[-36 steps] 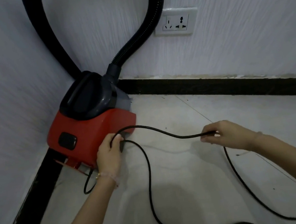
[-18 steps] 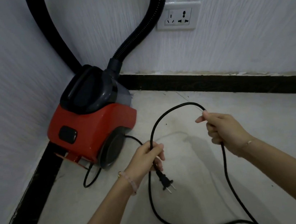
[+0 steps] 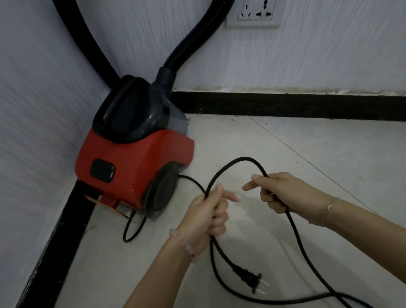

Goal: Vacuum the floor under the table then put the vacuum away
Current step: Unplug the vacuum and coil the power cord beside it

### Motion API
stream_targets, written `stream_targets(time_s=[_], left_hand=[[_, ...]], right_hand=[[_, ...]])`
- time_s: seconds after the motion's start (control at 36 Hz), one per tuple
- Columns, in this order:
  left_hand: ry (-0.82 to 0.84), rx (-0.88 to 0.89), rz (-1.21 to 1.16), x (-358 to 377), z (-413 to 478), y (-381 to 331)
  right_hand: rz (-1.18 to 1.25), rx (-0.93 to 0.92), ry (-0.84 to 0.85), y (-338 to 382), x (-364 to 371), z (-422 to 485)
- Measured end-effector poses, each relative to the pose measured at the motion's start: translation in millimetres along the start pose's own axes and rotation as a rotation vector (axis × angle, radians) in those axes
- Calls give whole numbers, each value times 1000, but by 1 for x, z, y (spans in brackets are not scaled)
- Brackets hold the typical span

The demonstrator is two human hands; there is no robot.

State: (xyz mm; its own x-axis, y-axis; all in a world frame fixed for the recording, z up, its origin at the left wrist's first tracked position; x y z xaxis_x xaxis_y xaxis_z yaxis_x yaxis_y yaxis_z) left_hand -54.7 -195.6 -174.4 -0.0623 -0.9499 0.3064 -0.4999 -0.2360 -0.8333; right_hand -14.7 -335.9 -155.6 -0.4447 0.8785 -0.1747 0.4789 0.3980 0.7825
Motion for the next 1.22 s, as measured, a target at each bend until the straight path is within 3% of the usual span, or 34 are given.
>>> stream_targets(time_s=[0.14, 0.22, 0.33, 0.47, 0.69, 0.81, 0.92, 1.03, 1.22], left_hand=[[-224, 201, -335, -45, 4, -32], [-287, 286, -446, -67, 3, -46], [-313, 253, -398, -66, 8, -35], [-180, 124, -432, -34, 9, -12], [111, 29, -202, 10, 5, -6], [64, 67, -106, 12, 9, -3], [-132, 161, -199, -5, 13, -4], [-277, 249, -295, -34, 15, -21], [-236, 301, -553, -57, 23, -48]], right_hand=[[-183, -74, 82, -15, -3, -5], [-138, -22, 73, -37, -15, -7], [120, -81, -22, -38, -24, -10], [-229, -164, 3, -15, 1, -12], [-406, 55, 260, -27, 50, -12], [-406, 37, 351, -28, 66, -16], [-411, -10, 336, -33, 69, -13], [-204, 24, 424, -44, 60, -17], [125, 231, 572, -88, 24, -28]])
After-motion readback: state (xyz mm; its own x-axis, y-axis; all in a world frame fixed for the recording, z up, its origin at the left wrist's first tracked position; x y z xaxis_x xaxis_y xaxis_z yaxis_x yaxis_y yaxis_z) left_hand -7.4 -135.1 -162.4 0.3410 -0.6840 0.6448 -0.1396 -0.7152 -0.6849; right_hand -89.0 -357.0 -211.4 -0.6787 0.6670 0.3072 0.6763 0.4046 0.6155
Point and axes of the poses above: each hand's wrist, its own z-axis towards the middle knuckle, its own x-axis out of the palm, y = z × x, the point moved 8 cm from there along z, towards the middle knuckle, and after that the axes turned 4 degrees about x, right-handed, at the moved point
